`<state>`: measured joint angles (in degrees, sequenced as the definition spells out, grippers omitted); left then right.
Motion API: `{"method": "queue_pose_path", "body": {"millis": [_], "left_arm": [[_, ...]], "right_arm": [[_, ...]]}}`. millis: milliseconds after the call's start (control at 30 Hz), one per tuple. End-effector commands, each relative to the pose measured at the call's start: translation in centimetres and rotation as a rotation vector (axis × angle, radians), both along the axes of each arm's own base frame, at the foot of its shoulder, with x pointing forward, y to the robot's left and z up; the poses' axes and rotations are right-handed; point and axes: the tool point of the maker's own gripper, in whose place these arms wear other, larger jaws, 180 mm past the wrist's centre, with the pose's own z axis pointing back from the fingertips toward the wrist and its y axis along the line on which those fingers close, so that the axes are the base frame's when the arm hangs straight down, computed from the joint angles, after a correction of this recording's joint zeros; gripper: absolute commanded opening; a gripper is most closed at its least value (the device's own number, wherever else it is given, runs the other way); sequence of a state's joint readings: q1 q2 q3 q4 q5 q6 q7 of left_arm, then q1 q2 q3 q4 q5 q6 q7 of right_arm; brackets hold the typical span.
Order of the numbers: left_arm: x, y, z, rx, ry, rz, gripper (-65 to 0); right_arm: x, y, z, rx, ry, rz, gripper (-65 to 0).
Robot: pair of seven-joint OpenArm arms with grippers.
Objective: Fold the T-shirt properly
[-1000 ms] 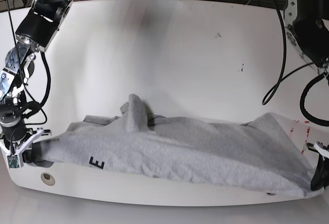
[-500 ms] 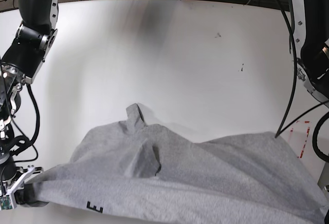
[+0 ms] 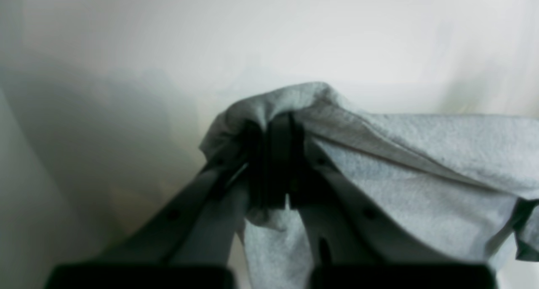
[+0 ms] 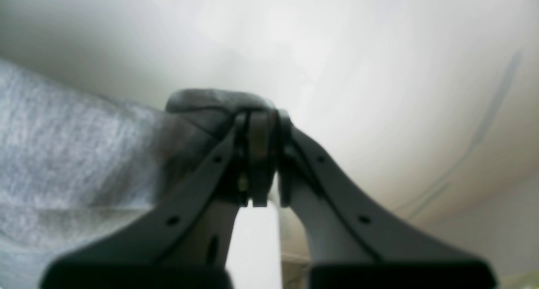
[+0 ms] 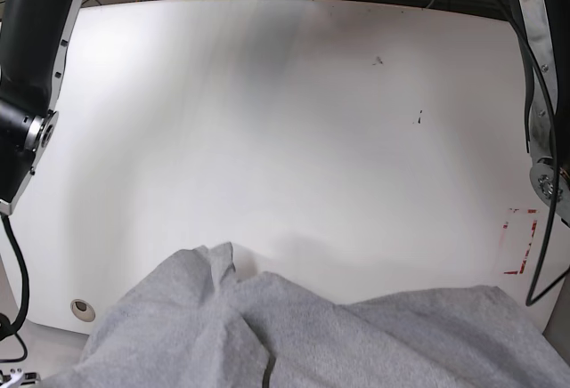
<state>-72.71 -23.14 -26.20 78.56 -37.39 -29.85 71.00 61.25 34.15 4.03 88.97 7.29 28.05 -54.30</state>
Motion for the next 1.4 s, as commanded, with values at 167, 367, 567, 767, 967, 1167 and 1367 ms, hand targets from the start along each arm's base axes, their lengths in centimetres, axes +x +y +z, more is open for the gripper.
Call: {"method": "queue_pose_path", "body": {"millis": [167, 367, 567, 767, 967, 1167, 1367], "left_arm": [[-0.7, -0.6, 3.8, 0.022, -0.083, -0.006, -65.0], [0.2, -1.9, 0.7, 0.068, -0.024, -0.023, -65.0], [0.2, -2.4, -3.5, 0.105, 0.032, -0.014, -65.0], [-0.6, -2.5, -8.4, 0.148, 0.098, 0.011, -65.0], [-1.9, -2.5, -14.1, 0.162, 0.18, -0.007, -65.0], [-4.5, -2.3, -20.7, 0.159, 0.295, -0.011, -65.0], [-7.4, -2.2, -27.7, 0.154, 0.45, -0.005, -65.0]], "right_arm": [[-1.0, -1.0, 4.9, -0.037, -0.091, -0.031, -64.4], [-0.7, -1.2, 2.8, -0.037, -0.047, -0.034, -64.4], [-1.4, -2.7, -2.4, 0.002, 0.019, -0.06, -64.4], [-3.0, -3.7, -8.6, 0.021, 0.108, -0.087, -64.4], [-5.0, -3.9, -14.6, 0.067, 0.192, -0.102, -64.4], [-7.7, -3.9, -20.4, 0.107, 0.285, -0.12, -64.4], [-10.3, -3.6, -25.3, 0.149, 0.372, -0.129, -64.5]]}}
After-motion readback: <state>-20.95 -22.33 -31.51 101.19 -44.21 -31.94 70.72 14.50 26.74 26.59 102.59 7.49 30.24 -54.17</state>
